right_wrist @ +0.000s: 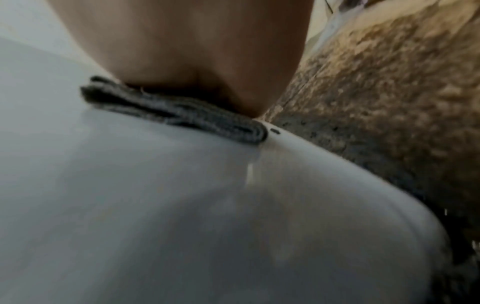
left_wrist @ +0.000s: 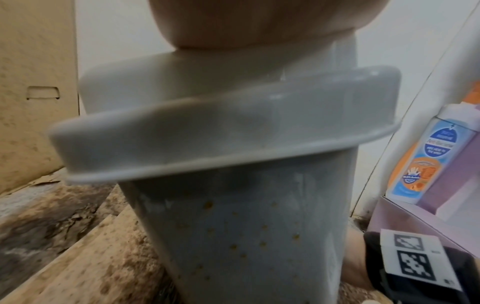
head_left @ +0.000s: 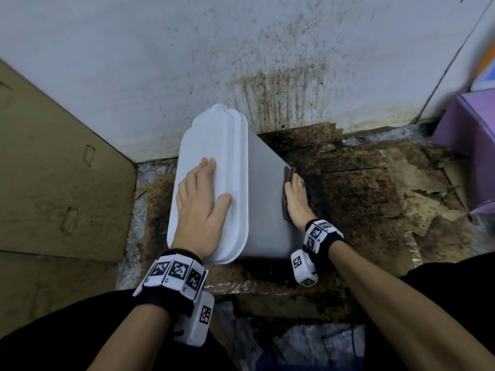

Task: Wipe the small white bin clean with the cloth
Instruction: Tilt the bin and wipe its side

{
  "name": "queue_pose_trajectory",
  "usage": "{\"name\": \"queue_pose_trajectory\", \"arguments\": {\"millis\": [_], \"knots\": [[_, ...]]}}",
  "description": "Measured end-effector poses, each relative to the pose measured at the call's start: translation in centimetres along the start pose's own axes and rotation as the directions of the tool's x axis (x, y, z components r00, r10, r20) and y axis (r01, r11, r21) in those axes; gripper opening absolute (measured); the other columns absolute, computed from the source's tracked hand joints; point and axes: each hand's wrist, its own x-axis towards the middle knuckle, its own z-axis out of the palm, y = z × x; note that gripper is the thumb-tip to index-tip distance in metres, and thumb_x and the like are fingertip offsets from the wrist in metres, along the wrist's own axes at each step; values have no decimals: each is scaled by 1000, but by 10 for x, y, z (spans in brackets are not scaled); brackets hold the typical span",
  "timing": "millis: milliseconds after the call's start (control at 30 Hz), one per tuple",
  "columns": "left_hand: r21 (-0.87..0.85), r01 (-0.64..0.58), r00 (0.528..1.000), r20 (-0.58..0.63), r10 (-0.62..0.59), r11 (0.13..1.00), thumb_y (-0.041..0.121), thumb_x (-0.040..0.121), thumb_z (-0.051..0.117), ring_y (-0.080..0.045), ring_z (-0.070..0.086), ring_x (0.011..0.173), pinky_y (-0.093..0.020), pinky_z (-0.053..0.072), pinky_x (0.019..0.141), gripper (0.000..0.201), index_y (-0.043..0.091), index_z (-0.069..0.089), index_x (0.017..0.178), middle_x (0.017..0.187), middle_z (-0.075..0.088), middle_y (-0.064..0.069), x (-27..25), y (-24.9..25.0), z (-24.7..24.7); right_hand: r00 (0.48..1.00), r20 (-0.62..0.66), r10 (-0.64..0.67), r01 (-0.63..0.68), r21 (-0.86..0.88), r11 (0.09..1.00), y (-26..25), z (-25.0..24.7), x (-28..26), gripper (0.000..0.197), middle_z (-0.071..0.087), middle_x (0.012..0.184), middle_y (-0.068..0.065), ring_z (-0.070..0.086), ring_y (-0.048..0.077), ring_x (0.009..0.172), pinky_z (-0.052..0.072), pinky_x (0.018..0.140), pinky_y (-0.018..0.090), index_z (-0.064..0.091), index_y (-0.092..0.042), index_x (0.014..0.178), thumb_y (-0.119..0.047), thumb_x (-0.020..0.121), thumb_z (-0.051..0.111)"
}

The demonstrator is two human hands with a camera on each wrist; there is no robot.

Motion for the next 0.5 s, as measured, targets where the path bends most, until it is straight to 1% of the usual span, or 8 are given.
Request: {"name": "queue_pose_trajectory", "arguments": {"millis": [67, 133, 200, 267, 400, 500], "knots": [[5, 0, 1000, -5, 0, 1000, 47, 87, 34, -12, 22, 139, -34, 16, 117, 69, 20, 31, 150, 157, 29, 2, 0, 3, 1, 998, -55, -35, 37, 26, 999, -3, 11, -16, 59, -12, 167, -10, -11, 5, 152, -7, 124, 36, -7, -25, 159, -43, 108, 16], [16, -3, 1000, -10, 3, 1000, 46, 87, 34, -12, 22, 139, -33, 16, 116, 69, 19, 31, 150, 156, 29, 2, 0, 4, 1, 993, -94, -73, 76, 33, 997, -12, 21, -32, 57, -9, 167, -12, -8, 2, 152, -4, 125, 36, -5, -27, 159, -41, 108, 17], [23, -3, 1000, -17, 3, 1000, 45, 87, 34, -13, 23, 139, -31, 16, 115, 68, 19, 32, 150, 156, 30, 2, 0, 5, 1, 989, -96, -117, 120, 30, 992, -27, 30, -50, 56, -8, 167, -14, -7, 0, 151, -2, 125, 35, -5, -29, 159, -40, 108, 17], [25, 1, 1000, -22, -1, 1000, 43, 88, 34, -13, 23, 139, -30, 15, 114, 67, 19, 32, 150, 156, 30, 2, 0, 4, 1, 978, -77, -193, 195, 16, 981, -43, 38, -70, 56, -9, 166, -16, -9, -3, 150, -4, 124, 32, -6, -31, 159, -41, 108, 15], [30, 1, 1000, -22, 0, 1000, 39, 89, 36, -14, 23, 139, -34, 17, 117, 64, 18, 31, 150, 156, 30, 1, -1, 4, 2, 942, -57, -332, 334, 27, 942, -63, 54, -110, 53, -10, 165, -20, -12, -11, 147, -6, 120, 24, -7, -36, 158, -40, 109, 13], [33, -8, 1000, -21, 8, 999, 40, 89, 36, -15, 23, 140, -35, 17, 118, 64, 19, 31, 150, 156, 30, 1, -1, 3, 4, 907, -134, -400, 408, 38, 912, -58, 64, -126, 53, -3, 166, -19, -6, -10, 148, -1, 122, 25, 0, -32, 159, -39, 108, 14]]}}
